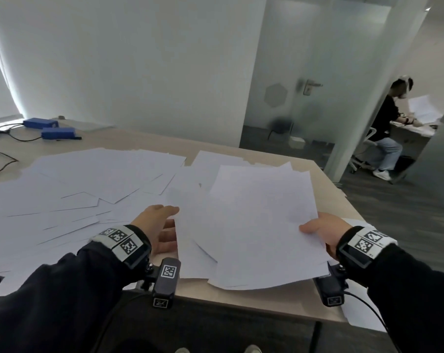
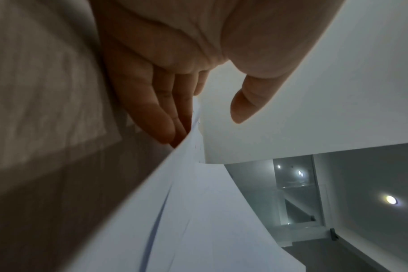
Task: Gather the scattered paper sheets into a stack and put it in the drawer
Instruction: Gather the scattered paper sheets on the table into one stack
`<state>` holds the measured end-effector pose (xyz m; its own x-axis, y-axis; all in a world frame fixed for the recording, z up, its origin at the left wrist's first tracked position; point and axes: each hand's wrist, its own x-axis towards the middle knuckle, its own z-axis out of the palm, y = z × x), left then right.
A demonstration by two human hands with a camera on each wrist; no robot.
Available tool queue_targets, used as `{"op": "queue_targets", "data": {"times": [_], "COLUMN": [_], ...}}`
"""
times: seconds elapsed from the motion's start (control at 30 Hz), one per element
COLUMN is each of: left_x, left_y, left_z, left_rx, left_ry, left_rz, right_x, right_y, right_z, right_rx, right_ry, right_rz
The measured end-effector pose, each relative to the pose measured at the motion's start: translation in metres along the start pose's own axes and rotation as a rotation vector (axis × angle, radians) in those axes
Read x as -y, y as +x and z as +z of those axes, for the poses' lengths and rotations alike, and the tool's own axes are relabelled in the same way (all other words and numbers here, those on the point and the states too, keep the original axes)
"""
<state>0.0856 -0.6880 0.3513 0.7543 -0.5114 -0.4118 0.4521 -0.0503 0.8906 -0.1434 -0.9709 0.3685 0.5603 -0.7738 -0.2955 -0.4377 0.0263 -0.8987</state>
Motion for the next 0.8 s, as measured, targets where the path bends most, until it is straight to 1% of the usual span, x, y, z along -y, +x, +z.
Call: {"op": "queue_targets", "data": {"times": [0.07, 0.2, 0.27, 0.37, 0.43, 0.47, 0.53, 0.6, 0.67, 0.7, 0.8], "left_x": [-0.003, -0.002, -0.002, -0.003, -0.003, -0.004, -0.005, -0.006, -0.006, -0.006, -0.006], "left_y": [0.006, 0.012, 0.011, 0.01, 0.007, 0.005, 0.008, 0.013, 0.02, 0.019, 0.016], "left_z": [0.002, 0.003, 0.002, 0.001, 0.003, 0.005, 0.007, 0.007, 0.004, 0.003, -0.001], "left_rx": [-0.024, 0.006, 0.027, 0.09, 0.105, 0.102, 0.054, 0.022, 0.034, 0.045, 0.059], "left_ry": [0.049, 0.205, 0.223, 0.263, 0.265, 0.263, 0.23, 0.271, 0.368, 0.379, 0.34], "left_rz": [0.015, 0.003, -0.022, -0.052, -0.059, -0.06, -0.073, -0.059, -0.063, -0.081, -0.115], "right_x": [-0.001, -0.003, -0.004, -0.009, -0.011, -0.011, -0.01, -0.011, -0.007, -0.005, 0.0], "right_y": [0.001, 0.006, 0.008, 0.019, 0.026, 0.028, 0.032, 0.037, 0.035, 0.034, 0.028], "right_z": [0.002, 0.005, 0.007, 0.01, 0.014, 0.017, 0.023, 0.029, 0.036, 0.04, 0.05], "right_rx": [0.012, 0.024, 0.023, -0.021, -0.029, -0.031, -0.033, -0.026, -0.023, -0.029, -0.049], "right_ry": [-0.009, 0.009, 0.023, -0.056, -0.127, -0.152, -0.175, -0.171, -0.173, -0.172, -0.213], "right_rz": [-0.01, -0.027, -0.032, -0.076, -0.103, -0.098, -0.092, -0.097, -0.112, -0.13, -0.16]}}
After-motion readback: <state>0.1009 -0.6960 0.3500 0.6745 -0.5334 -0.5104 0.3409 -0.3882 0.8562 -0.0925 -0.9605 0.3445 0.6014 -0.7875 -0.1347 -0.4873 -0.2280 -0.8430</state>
